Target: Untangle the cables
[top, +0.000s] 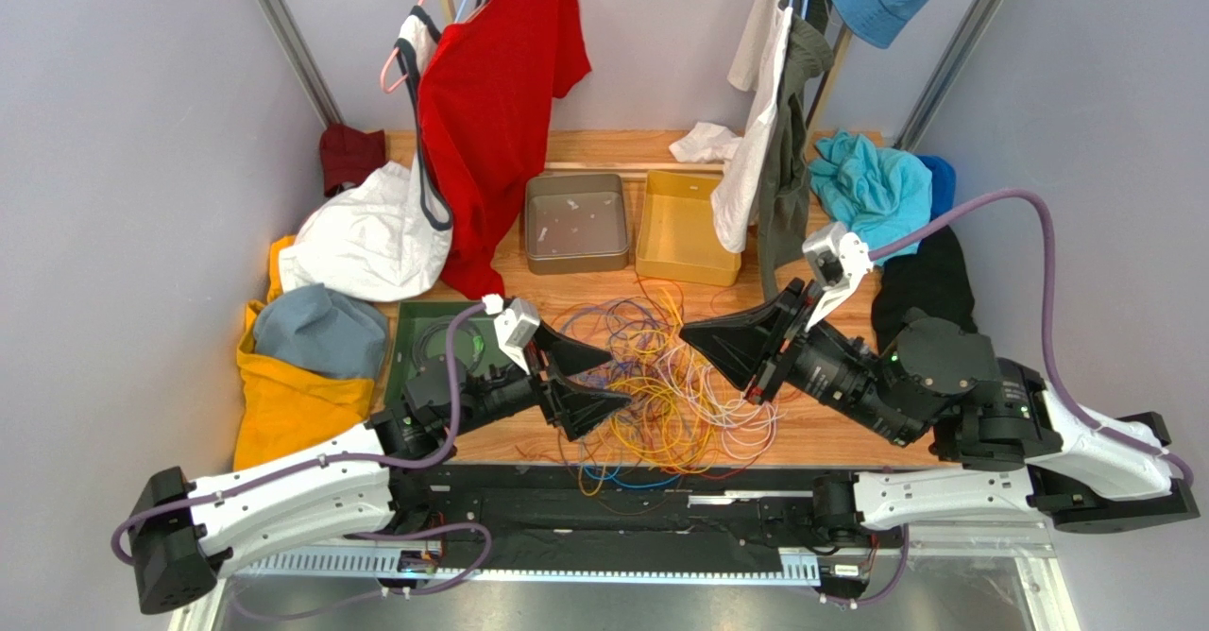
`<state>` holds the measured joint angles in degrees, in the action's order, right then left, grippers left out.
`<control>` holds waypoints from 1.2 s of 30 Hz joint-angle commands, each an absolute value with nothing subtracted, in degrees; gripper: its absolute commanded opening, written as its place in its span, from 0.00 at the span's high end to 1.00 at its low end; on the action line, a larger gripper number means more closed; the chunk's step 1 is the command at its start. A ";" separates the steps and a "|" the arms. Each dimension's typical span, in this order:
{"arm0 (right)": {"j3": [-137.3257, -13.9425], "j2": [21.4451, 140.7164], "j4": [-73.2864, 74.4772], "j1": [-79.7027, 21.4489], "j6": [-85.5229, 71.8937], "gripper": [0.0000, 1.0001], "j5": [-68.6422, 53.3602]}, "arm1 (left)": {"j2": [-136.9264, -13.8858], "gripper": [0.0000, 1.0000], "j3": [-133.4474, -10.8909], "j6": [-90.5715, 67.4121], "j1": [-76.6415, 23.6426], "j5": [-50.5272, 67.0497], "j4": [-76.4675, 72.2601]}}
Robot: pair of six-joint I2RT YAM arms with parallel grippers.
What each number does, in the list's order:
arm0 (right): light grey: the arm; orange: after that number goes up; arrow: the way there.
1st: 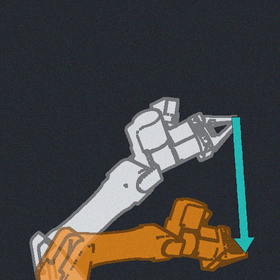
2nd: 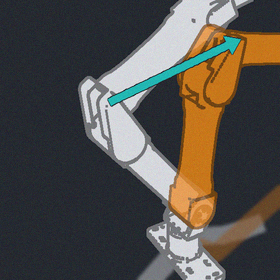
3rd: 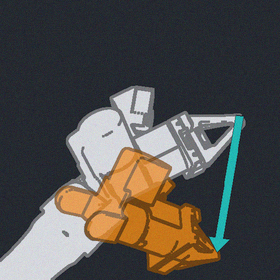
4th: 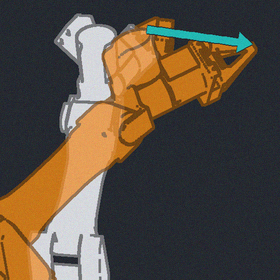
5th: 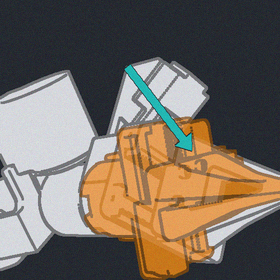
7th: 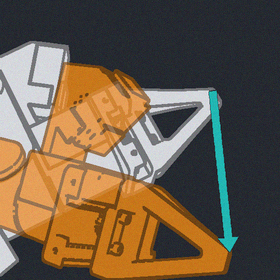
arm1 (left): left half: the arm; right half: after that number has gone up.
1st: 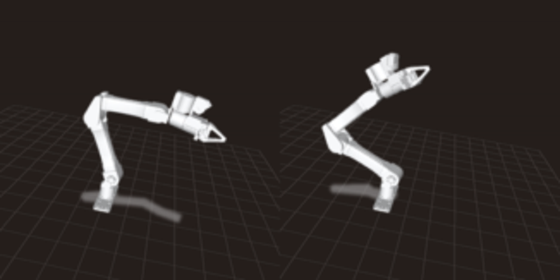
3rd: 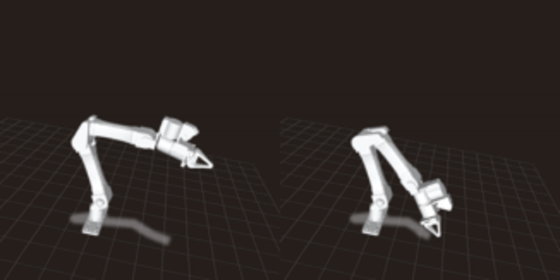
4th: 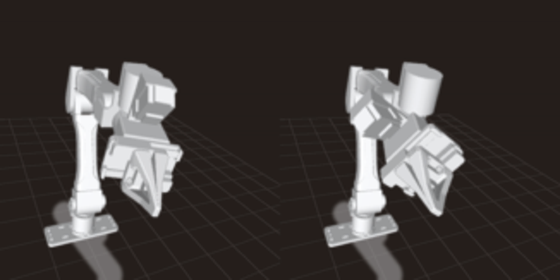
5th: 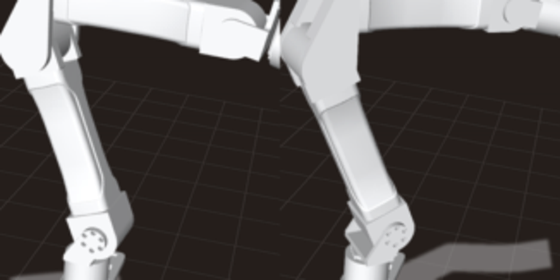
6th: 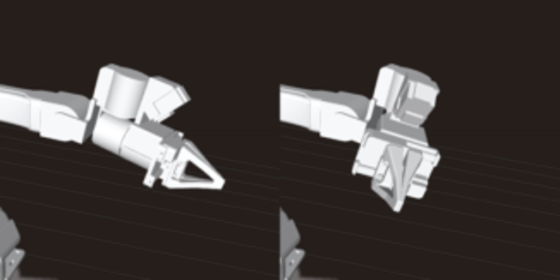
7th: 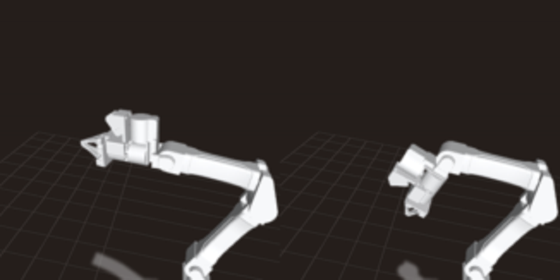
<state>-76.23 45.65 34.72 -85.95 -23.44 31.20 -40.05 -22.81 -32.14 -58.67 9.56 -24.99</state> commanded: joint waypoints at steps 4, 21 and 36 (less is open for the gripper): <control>-82.70 45.70 31.99 -86.13 -25.22 1.00 25.58 | -44.20 0.01 -21.45 -29.62 -59.85 7.47 -40.42; -84.03 46.67 30.76 -86.05 -26.28 1.00 22.15 | -75.66 0.01 -24.96 -33.39 -67.76 10.64 -69.59; -80.07 41.58 30.50 -86.13 -28.48 1.00 23.20 | -87.90 0.98 -26.12 -37.53 -67.76 10.73 -81.83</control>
